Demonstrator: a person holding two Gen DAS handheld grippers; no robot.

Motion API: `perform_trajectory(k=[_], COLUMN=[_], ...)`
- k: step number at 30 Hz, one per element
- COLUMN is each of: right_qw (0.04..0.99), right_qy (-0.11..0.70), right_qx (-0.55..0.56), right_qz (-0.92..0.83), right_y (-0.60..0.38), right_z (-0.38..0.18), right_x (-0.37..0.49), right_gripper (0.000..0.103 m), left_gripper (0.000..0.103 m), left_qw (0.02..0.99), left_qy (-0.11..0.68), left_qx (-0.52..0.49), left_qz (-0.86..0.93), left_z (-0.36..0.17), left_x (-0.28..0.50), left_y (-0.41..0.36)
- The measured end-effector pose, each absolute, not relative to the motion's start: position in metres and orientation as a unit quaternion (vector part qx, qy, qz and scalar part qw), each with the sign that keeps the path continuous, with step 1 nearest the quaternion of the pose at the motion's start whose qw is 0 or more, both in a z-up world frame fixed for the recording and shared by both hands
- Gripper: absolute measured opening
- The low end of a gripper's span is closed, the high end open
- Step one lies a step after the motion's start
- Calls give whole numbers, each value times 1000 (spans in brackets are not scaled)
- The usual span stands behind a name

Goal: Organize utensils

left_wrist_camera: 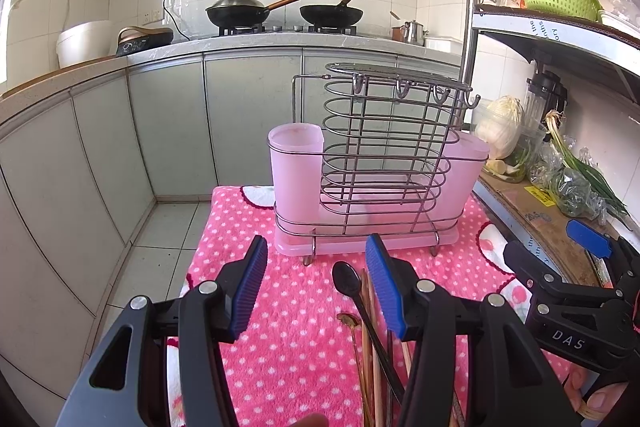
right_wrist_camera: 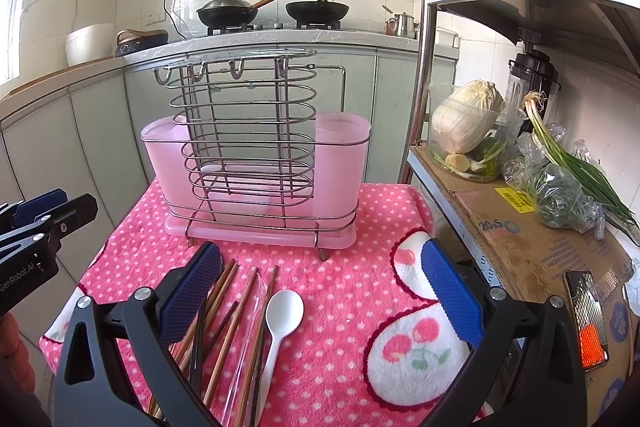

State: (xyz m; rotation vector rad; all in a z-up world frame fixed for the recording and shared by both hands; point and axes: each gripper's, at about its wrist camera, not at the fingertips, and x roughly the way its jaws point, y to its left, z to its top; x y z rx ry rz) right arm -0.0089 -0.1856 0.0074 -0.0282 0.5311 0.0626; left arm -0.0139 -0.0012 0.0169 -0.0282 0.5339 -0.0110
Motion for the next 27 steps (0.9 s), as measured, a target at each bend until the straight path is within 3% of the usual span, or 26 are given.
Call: perform_trajectory(k=[27], right_qw=[963], right_qy=[267], right_qx=[-14], right_qz=[31], right_y=[-189], right_z=[4], right_x=[-7], right_gripper=[101], left_gripper=[51], left_qw=[961], left_qy=[276], left_qx=[-13], left_qz=[-7], left_z=[10], left_x=[-9], left_y=[2])
